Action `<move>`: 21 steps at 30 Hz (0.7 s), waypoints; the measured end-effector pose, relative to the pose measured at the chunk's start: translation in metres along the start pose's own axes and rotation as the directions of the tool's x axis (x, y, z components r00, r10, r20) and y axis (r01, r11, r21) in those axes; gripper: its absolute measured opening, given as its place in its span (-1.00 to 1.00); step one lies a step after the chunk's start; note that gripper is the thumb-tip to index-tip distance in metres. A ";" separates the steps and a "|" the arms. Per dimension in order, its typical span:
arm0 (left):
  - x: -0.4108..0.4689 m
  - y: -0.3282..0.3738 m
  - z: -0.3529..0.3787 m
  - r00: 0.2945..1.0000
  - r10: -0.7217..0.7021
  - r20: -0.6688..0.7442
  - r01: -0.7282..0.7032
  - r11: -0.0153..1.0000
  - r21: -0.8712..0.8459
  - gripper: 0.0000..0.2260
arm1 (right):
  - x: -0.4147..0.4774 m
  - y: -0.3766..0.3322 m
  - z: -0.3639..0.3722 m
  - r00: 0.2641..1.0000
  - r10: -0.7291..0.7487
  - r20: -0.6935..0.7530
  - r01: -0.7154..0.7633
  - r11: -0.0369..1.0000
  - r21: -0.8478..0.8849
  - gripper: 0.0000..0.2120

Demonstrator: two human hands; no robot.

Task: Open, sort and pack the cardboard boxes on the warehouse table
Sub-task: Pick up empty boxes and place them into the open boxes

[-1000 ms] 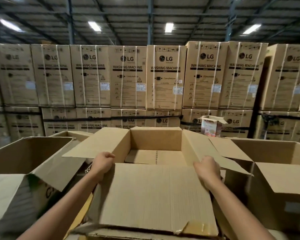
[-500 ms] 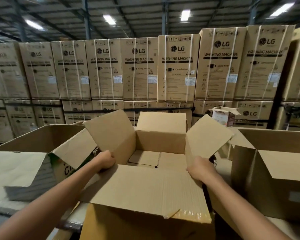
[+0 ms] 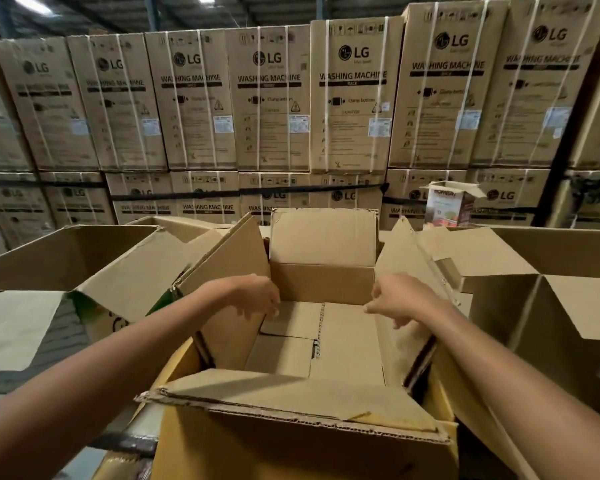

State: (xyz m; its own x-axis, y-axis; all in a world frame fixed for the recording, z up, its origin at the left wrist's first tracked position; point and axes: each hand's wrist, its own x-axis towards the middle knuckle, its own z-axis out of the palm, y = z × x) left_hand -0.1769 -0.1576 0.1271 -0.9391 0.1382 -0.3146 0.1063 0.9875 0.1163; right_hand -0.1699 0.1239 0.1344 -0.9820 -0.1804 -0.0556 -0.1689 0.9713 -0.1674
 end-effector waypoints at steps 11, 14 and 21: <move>0.150 -0.012 0.059 0.992 0.110 0.066 -0.123 0.958 0.258 -0.07 | 0.132 -0.022 0.080 0.961 -0.076 0.267 0.079 0.997 0.000 -0.37; 0.189 -0.020 0.117 0.971 0.030 0.236 -0.101 0.950 0.294 0.20 | 0.151 -0.014 0.130 0.893 -0.026 0.449 0.054 0.997 -0.049 -0.19; 0.217 -0.023 0.189 0.925 0.005 0.380 -0.120 0.953 0.279 0.21 | 0.153 0.012 0.214 0.693 0.122 0.710 -0.003 0.986 -0.167 -0.02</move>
State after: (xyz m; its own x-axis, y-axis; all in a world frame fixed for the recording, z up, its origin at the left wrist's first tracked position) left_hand -0.3209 -0.1358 -0.1220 -0.7439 0.1618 -0.6484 0.3056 0.9452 -0.1147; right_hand -0.3040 0.0745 -0.0862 -0.6418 -0.1164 -0.7580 -0.1776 0.9841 -0.0007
